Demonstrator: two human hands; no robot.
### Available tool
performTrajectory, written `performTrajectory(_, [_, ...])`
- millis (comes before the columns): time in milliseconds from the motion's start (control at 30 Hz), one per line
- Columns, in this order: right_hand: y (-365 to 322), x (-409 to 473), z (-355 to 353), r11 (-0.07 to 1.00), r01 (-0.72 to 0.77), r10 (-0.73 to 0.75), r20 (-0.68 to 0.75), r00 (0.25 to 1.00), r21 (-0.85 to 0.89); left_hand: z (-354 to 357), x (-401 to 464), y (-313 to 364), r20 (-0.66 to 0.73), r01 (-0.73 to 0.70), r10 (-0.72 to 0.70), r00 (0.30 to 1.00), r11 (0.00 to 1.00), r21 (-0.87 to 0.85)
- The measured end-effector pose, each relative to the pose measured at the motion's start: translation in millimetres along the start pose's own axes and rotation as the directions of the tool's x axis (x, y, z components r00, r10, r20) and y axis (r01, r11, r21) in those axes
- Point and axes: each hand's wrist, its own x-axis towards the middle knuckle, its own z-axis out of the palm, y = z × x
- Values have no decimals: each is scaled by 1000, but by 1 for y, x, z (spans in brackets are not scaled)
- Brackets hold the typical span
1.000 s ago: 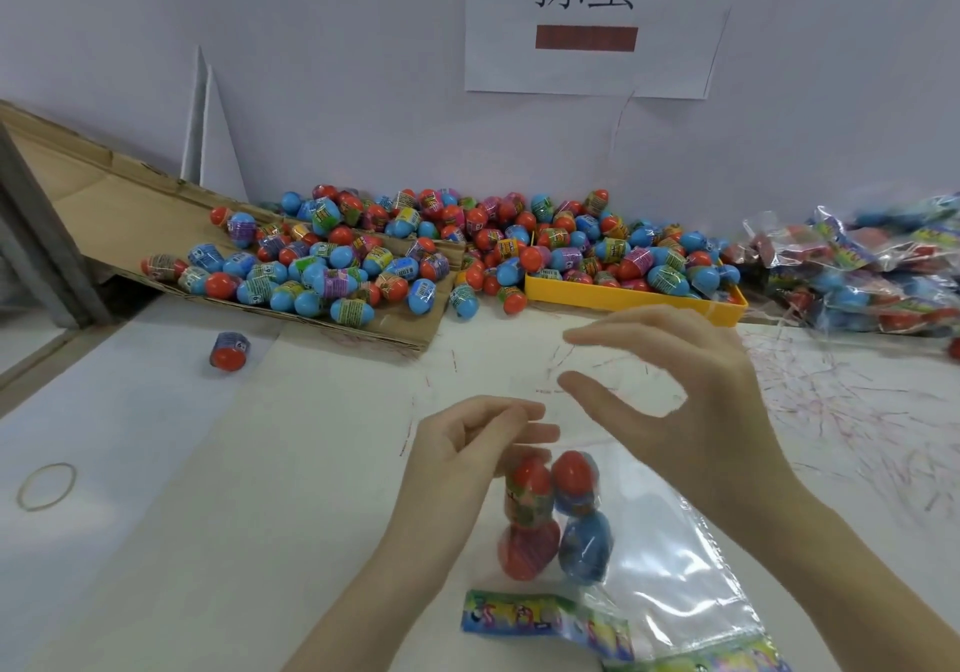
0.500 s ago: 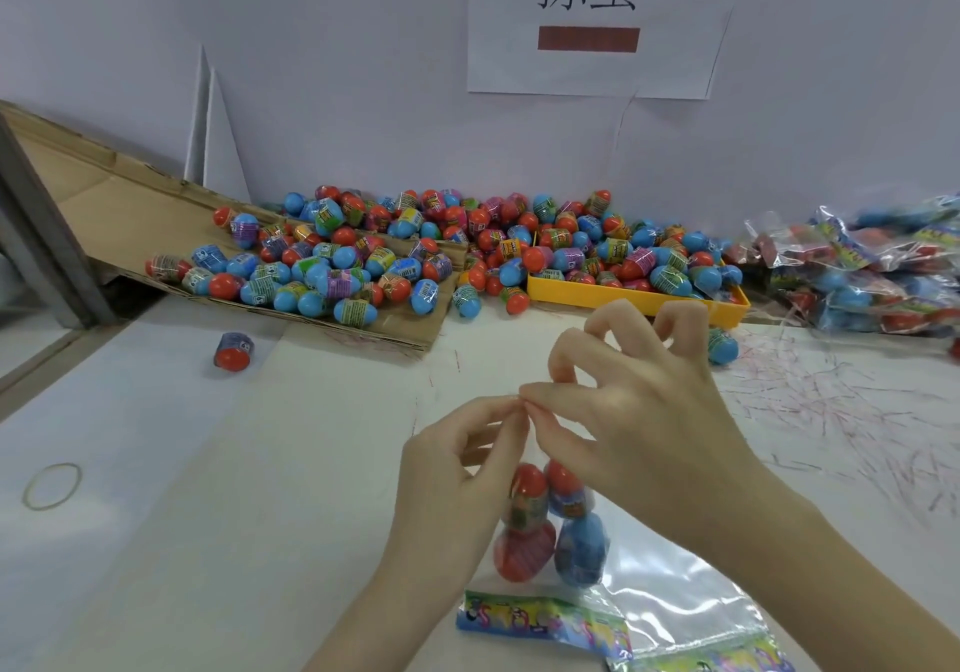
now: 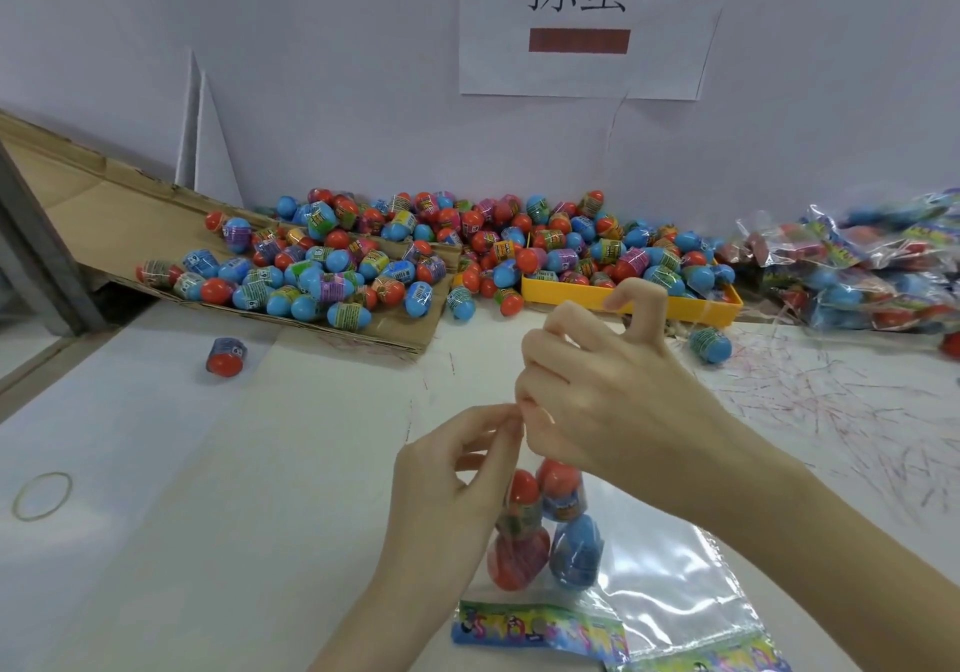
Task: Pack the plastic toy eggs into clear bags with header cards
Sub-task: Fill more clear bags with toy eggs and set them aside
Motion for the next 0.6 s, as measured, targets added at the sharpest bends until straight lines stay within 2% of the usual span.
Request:
performTrajectory(133, [2,-6,0,949,-139,124,70,990,283,-1,1,-2,-1,33,-33,999,996,-80])
performTrajectory(233, [3,-10,0,917,-179,146,117,982,356,-2,1,-2,-7,54,-55,998,990,-134])
performTrajectory(400, [3,-8,0,916,-201,196,48,979,348,0,0,-1,35,63,-58,998,985,-164])
performTrajectory(500, [5,-5,-4,946,-135,141,3,990,295,0,1,0,33,39,-34,999,987,-159])
performTrajectory(600, [3,-7,-6,990,-30,32,-18,999,137,-1,1,2,17,28,-26,1000,986,-162])
